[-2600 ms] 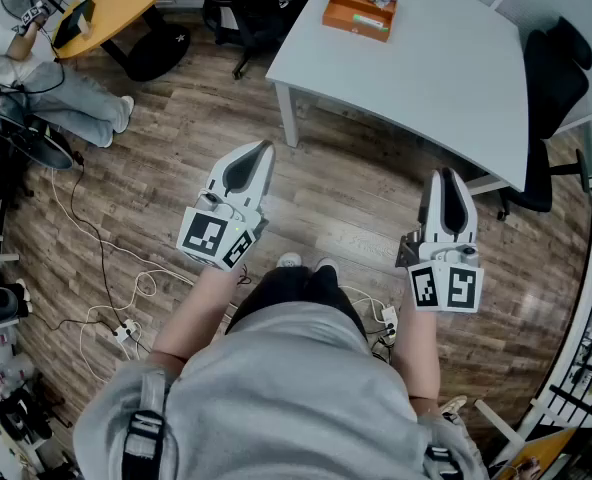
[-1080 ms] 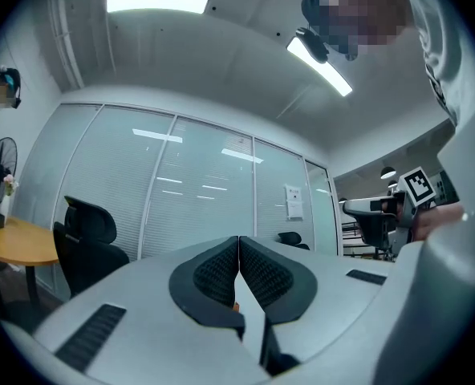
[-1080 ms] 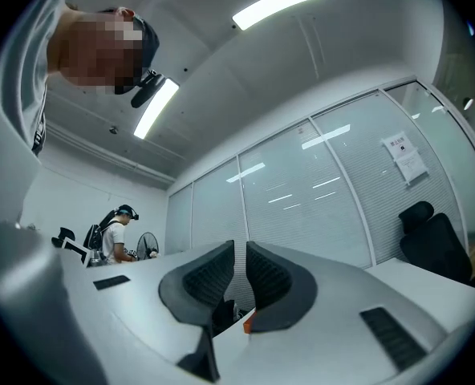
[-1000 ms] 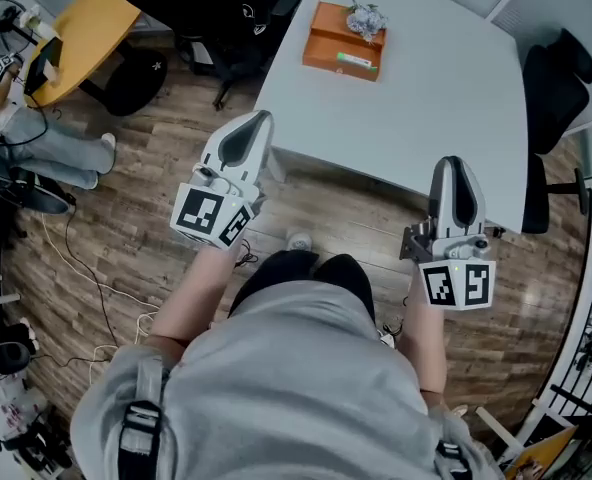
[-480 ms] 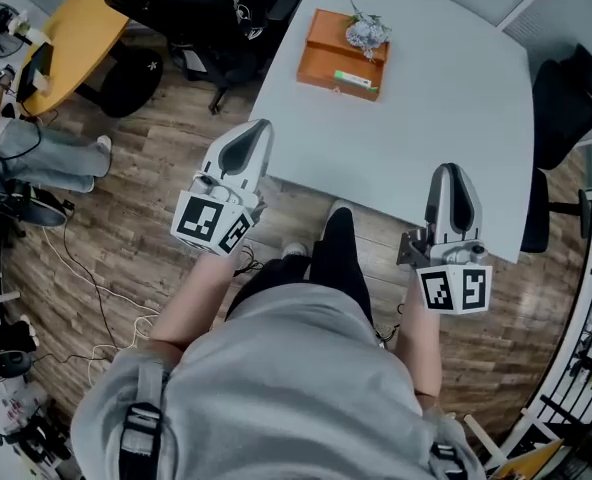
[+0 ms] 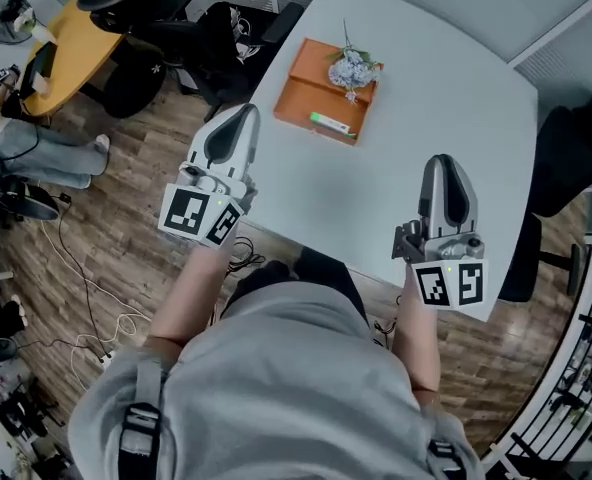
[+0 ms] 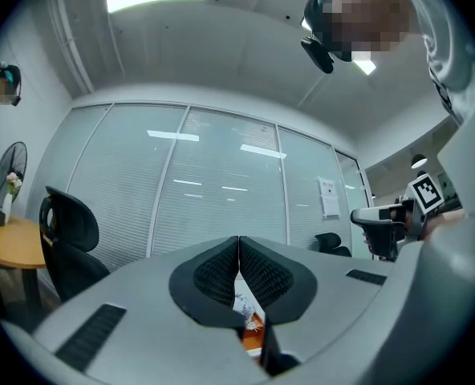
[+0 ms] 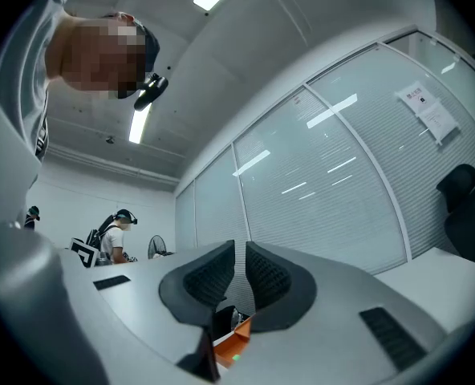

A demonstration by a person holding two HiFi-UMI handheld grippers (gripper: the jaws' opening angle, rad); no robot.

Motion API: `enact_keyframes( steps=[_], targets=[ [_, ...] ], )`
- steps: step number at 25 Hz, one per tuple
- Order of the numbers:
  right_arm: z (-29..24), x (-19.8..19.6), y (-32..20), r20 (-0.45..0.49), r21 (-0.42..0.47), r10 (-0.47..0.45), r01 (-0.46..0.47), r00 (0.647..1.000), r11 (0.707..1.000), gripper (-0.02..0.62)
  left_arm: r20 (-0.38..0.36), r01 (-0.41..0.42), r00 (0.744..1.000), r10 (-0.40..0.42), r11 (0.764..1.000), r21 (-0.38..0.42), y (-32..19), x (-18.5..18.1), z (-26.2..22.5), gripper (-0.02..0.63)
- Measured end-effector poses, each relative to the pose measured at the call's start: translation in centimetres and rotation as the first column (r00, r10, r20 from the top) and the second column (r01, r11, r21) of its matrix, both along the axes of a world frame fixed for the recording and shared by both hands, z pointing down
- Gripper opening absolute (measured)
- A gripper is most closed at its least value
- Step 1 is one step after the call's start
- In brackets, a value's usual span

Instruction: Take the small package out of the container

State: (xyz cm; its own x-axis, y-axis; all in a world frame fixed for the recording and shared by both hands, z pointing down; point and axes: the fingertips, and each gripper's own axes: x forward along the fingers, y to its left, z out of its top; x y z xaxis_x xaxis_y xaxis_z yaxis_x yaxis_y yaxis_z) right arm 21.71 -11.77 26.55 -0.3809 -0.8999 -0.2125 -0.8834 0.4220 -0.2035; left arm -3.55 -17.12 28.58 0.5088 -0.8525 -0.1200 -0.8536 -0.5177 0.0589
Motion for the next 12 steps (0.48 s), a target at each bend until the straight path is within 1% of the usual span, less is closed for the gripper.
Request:
enact_keyframes(
  steps=[2, 5, 9, 12],
  targets=[
    [0.3, 1.1, -1.6, 0.005, -0.009, -0.014, 0.014, 1.000, 1.000, 0.071, 0.000, 0.021, 1.000, -0.021, 1.000, -0.005, -1.2, 0.7, 0.2, 0.021],
    [0.8, 1.7, -3.7, 0.012, -0.024, -0.037, 0.037, 0.999, 0.999, 0.071, 0.002, 0.041, 0.999, -0.041, 0.999, -0.023, -2.6, 1.4, 0.7, 0.021],
    [1.8, 1.3, -5.4, 0.022, -0.044, -0.063, 0.064, 0.998, 0.997, 0.071, 0.008, 0.050, 0.999, -0.050, 0.998, -0.046, -3.8, 1.7, 1.6, 0.021],
    [2.2, 0.8, -6.2, 0.030, -0.060, -0.062, 0.064, 0.998, 0.996, 0.071, 0.010, 0.044, 0.999, -0.044, 0.998, -0.054, -4.7, 1.5, 1.8, 0.021]
  ],
)
